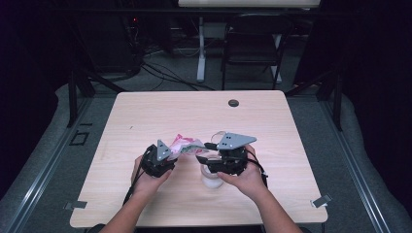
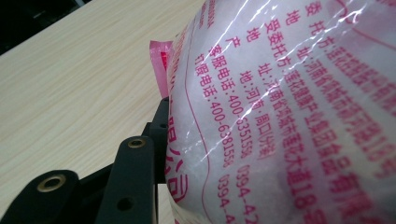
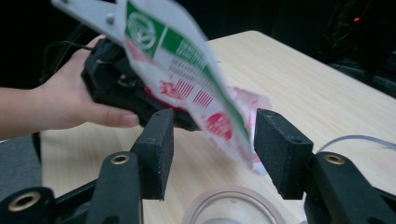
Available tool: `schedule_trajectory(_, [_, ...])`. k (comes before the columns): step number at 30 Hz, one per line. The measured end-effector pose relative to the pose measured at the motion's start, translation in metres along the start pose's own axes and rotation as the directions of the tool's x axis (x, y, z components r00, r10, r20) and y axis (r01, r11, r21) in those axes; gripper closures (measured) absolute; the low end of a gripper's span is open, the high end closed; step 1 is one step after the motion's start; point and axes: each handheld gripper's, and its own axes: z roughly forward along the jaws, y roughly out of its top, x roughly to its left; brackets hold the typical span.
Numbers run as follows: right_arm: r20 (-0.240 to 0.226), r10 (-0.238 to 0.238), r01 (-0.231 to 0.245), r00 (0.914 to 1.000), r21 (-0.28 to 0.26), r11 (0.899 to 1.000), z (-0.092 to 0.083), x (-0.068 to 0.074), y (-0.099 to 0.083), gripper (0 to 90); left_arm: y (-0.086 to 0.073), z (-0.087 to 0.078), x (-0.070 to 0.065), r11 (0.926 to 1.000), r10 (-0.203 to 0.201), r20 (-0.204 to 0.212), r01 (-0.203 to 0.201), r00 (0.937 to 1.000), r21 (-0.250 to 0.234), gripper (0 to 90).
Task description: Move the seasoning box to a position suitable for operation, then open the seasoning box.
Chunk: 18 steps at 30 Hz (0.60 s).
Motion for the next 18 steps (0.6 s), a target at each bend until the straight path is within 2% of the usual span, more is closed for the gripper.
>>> schedule_trajectory(5, [0.023,0.011,-0.010,0.9997,-0.031,0.999,-0.003,-0.001,-0.002,45.7,0.002,0.000,-0.004,0.9992,0.041,-0.011,-0.041,0.9991,0.002,60.1])
schedule_trajectory(10, [0.015,0.001,0.000,0.9999,-0.024,1.000,-0.005,-0.002,-0.003,45.4,0.003,-0.003,-0.008,0.9968,0.079,-0.031,-0.079,0.9964,0.005,60.1])
schedule_trajectory(14, [0.011,0.011,-0.010,0.9999,-0.032,0.999,-0.008,0.000,-0.002,43.7,0.004,-0.003,-0.011,0.9956,0.094,-0.037,-0.094,0.9949,0.006,60.1])
schedule_trajectory(18, [0.019,-0.003,0.004,0.9998,-0.034,0.999,-0.010,0.000,-0.002,45.4,0.004,-0.003,-0.014,0.9940,0.110,-0.044,-0.110,0.9930,0.008,60.2])
